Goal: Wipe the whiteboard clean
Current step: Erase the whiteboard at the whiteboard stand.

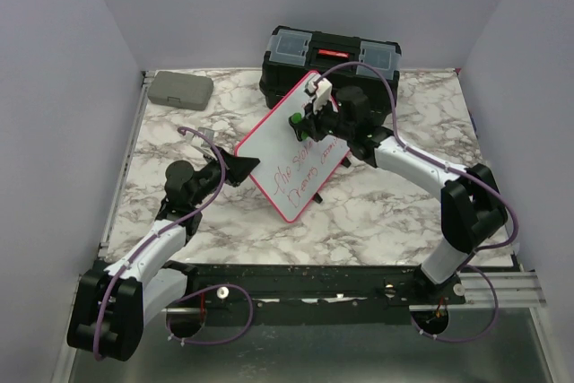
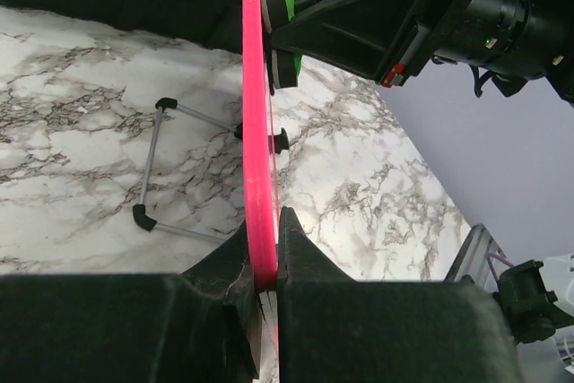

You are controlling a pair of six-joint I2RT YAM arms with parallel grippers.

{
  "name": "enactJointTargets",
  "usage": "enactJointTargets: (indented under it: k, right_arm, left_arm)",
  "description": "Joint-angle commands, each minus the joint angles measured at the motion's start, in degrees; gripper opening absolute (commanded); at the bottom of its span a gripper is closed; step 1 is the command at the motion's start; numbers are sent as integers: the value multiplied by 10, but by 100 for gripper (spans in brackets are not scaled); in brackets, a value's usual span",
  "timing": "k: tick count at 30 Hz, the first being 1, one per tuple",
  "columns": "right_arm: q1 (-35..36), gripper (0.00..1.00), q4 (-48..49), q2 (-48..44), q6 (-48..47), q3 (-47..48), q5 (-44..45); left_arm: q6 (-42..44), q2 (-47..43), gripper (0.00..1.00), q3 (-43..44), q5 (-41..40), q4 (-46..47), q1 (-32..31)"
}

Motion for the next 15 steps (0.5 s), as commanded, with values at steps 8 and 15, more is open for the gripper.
enactJointTargets:
  k: [8, 15]
  right_arm:
    - [-38, 1, 11, 37, -11, 26, 78]
    - [-43, 1, 19, 23, -37, -45, 10]
  left_arm:
    - [56, -2, 0, -9, 109, 5, -19]
    - [58, 1, 0, -10, 111, 9, -19]
